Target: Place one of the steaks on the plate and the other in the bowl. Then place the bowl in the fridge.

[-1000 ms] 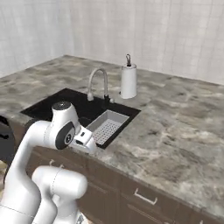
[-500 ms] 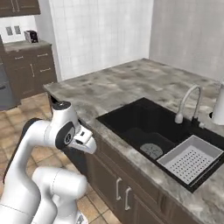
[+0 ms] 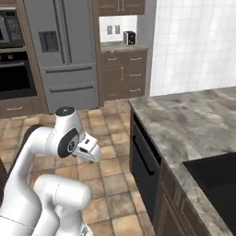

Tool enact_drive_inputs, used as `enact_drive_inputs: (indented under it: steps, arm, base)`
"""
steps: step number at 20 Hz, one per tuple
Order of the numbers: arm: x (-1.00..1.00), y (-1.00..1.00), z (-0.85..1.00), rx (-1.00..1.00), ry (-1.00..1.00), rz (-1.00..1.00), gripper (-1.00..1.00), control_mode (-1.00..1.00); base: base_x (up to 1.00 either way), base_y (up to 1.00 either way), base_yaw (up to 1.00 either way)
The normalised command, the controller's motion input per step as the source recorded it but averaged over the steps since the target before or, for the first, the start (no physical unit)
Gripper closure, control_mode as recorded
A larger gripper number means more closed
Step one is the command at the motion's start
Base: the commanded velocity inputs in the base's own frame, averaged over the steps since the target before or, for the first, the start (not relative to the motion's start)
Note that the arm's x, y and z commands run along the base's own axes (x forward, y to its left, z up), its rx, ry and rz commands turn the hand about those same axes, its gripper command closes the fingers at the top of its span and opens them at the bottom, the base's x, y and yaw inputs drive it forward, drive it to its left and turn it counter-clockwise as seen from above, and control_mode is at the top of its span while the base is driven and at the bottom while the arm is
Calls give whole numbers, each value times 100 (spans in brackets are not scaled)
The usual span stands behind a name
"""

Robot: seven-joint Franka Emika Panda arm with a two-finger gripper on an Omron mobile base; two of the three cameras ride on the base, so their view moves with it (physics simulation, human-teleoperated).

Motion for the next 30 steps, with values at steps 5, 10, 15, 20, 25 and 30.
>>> enact_drive_inputs:
  steps: [5,10,15,20,25,30]
  arm:
    - [0,0,0,0,0,0,-100,100]
    - [0,0,0,0,0,0,-100,100]
    - [0,0,0,0,0,0,-100,100]
    - [0,0,0,0,0,0,-100,100]
    - [0,0,0,0,0,0,-100,100]
    - [0,0,0,0,0,0,-100,100]
  base:
    - [89,17,56]
    - [100,0,40]
    - [100,-15,42]
    - [100,-32,36]
    - [100,-26,21]
    - [96,-45,-11]
